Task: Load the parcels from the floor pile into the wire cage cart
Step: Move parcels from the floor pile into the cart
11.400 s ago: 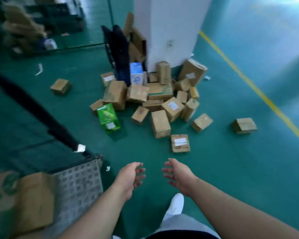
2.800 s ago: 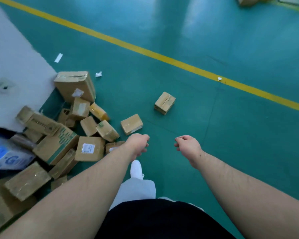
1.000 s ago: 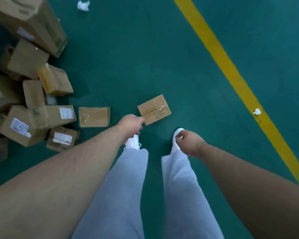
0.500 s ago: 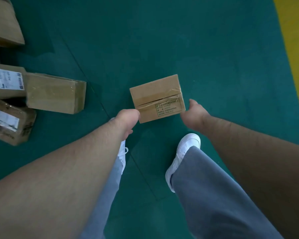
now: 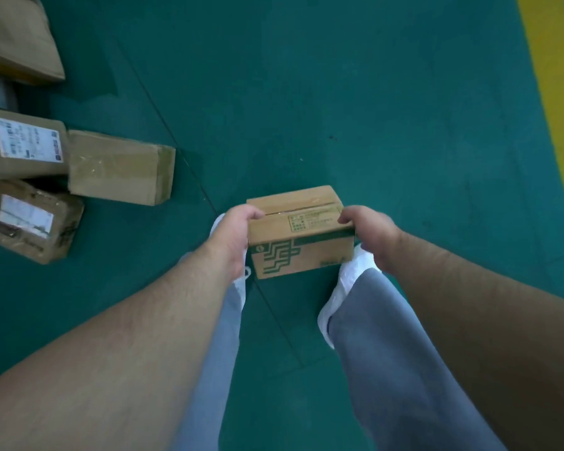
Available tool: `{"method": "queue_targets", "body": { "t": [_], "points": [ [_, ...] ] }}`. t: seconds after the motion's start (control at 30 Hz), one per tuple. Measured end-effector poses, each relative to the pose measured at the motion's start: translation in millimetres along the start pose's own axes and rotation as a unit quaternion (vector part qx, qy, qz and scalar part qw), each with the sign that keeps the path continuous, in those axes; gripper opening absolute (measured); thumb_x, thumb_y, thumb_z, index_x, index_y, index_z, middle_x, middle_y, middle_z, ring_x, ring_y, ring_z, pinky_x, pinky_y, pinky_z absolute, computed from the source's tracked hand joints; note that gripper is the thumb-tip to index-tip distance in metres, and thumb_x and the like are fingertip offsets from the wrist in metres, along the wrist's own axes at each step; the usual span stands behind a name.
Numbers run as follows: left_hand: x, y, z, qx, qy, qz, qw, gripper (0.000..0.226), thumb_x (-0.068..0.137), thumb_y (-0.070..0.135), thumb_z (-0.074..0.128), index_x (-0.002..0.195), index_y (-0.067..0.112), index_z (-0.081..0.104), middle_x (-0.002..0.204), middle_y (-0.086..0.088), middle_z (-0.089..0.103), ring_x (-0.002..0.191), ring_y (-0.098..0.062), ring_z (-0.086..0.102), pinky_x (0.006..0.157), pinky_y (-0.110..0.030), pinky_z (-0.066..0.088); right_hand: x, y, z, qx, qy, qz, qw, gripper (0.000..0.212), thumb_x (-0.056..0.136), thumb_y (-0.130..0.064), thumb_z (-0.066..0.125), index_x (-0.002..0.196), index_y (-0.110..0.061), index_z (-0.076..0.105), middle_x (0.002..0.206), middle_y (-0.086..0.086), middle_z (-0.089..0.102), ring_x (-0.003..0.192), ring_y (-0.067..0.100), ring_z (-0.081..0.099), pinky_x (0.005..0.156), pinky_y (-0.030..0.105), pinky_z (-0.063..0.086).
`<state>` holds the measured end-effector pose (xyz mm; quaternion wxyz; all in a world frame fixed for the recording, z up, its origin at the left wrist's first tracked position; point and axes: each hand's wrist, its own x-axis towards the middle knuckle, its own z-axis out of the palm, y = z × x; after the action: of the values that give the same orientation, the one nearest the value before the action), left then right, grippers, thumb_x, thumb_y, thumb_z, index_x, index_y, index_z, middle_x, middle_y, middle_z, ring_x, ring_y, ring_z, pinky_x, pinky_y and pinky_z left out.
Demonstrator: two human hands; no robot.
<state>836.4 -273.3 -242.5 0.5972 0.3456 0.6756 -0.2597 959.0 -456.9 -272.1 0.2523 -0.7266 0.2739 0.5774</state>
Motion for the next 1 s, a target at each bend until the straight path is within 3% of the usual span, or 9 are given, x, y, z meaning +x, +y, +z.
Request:
{"method": "queue_targets", "body": {
  "t": [0.07, 0.13, 0.2, 0.27, 0.33, 0.43, 0.53, 0.73, 1.0],
  "points": [
    [-37, -5, -11, -0.018, 0.011, 0.005, 1.000, 0.017, 0.093, 0.031, 0.056, 0.080, 0.021, 0.059, 0.070, 0.007, 0.064, 0.080, -0.017, 0.052, 0.069, -0.031, 0.035, -39, 7, -2, 0.035, 0.003, -0.024, 0.999, 0.029, 0.096, -0.034, 0.058, 0.120, -0.018, 0.058, 0.103, -0.005, 0.058, 0.089, 0.008, 0.052, 0.075, 0.033, 0.040],
    [-88, -2, -21, -0.055, 0.003, 0.032, 0.998, 0.019, 0.097, 0.030, 0.054, 0.082, 0.023, 0.062, 0.060, 0.011, 0.067, 0.069, -0.010, 0.059, 0.065, -0.027, 0.039, -92, 1, -2, 0.073, -0.017, -0.039, 0.996, 0.030, 0.097, -0.042, 0.056, 0.120, -0.024, 0.053, 0.107, -0.008, 0.056, 0.098, 0.009, 0.053, 0.082, 0.037, 0.036],
    [-135, -4, -31, -0.106, -0.009, 0.036, 0.994, 0.018, 0.095, 0.036, 0.057, 0.102, 0.021, 0.065, 0.083, 0.003, 0.071, 0.082, -0.018, 0.063, 0.073, -0.030, 0.046, -144, -6, -7, 0.123, -0.029, -0.049, 0.991, 0.031, 0.091, -0.050, 0.057, 0.115, -0.032, 0.053, 0.119, -0.008, 0.059, 0.115, 0.018, 0.055, 0.093, 0.048, 0.036],
    [-207, 2, -46, -0.129, 0.007, 0.075, 0.989, 0.037, 0.091, 0.040, 0.058, 0.122, 0.020, 0.062, 0.097, -0.001, 0.069, 0.093, -0.025, 0.061, 0.079, -0.037, 0.045, -218, -22, -18, 0.146, -0.031, -0.080, 0.986, 0.032, 0.088, -0.052, 0.055, 0.116, -0.037, 0.055, 0.125, -0.008, 0.059, 0.119, 0.020, 0.054, 0.095, 0.053, 0.040],
    [-252, 9, -51, -0.140, 0.019, 0.113, 0.983, 0.032, 0.091, 0.041, 0.057, 0.112, 0.017, 0.064, 0.087, -0.001, 0.069, 0.088, -0.025, 0.061, 0.084, -0.041, 0.049, -265, -38, -27, 0.138, -0.031, -0.106, 0.984, 0.031, 0.094, -0.051, 0.051, 0.121, -0.036, 0.056, 0.123, -0.008, 0.060, 0.115, 0.016, 0.054, 0.090, 0.046, 0.040],
    [-342, 19, -73, -0.164, 0.022, 0.142, 0.976, 0.026, 0.099, 0.037, 0.049, 0.083, 0.022, 0.062, 0.061, 0.005, 0.067, 0.075, -0.021, 0.061, 0.080, -0.039, 0.049, -360, -68, -48, 0.063, -0.055, -0.168, 0.982, 0.033, 0.095, -0.053, 0.051, 0.122, -0.036, 0.059, 0.120, -0.010, 0.061, 0.120, 0.013, 0.051, 0.097, 0.047, 0.033],
    [-427, 26, -98, -0.212, 0.032, 0.169, 0.962, 0.029, 0.098, 0.036, 0.049, 0.074, 0.023, 0.060, 0.054, 0.008, 0.065, 0.072, -0.020, 0.059, 0.077, -0.036, 0.047, -438, -101, -62, 0.026, -0.086, -0.220, 0.971, 0.046, 0.083, -0.059, 0.056, 0.124, -0.039, 0.061, 0.120, -0.012, 0.060, 0.121, 0.014, 0.053, 0.103, 0.055, 0.036],
    [-564, -19, -171, -0.317, 0.045, 0.227, 0.920, 0.021, 0.097, 0.038, 0.052, 0.086, 0.026, 0.066, 0.088, 0.004, 0.070, 0.096, -0.025, 0.061, 0.097, -0.052, 0.045, -589, -123, -37, -0.043, -0.130, -0.297, 0.945, 0.032, 0.097, -0.050, 0.053, 0.122, -0.031, 0.055, 0.109, -0.002, 0.058, 0.102, 0.017, 0.058, 0.091, 0.048, 0.052],
    [-625, -126, -269, -0.463, 0.093, 0.270, 0.839, 0.031, 0.103, 0.050, 0.047, 0.100, 0.028, 0.070, 0.085, 0.005, 0.077, 0.098, -0.020, 0.065, 0.099, -0.045, 0.051, -691, -90, 85, -0.178, -0.196, -0.327, 0.907, 0.041, 0.096, -0.068, 0.048, 0.120, -0.036, 0.053, 0.119, -0.004, 0.059, 0.113, 0.017, 0.056, 0.090, 0.053, 0.055]
  ]
}}
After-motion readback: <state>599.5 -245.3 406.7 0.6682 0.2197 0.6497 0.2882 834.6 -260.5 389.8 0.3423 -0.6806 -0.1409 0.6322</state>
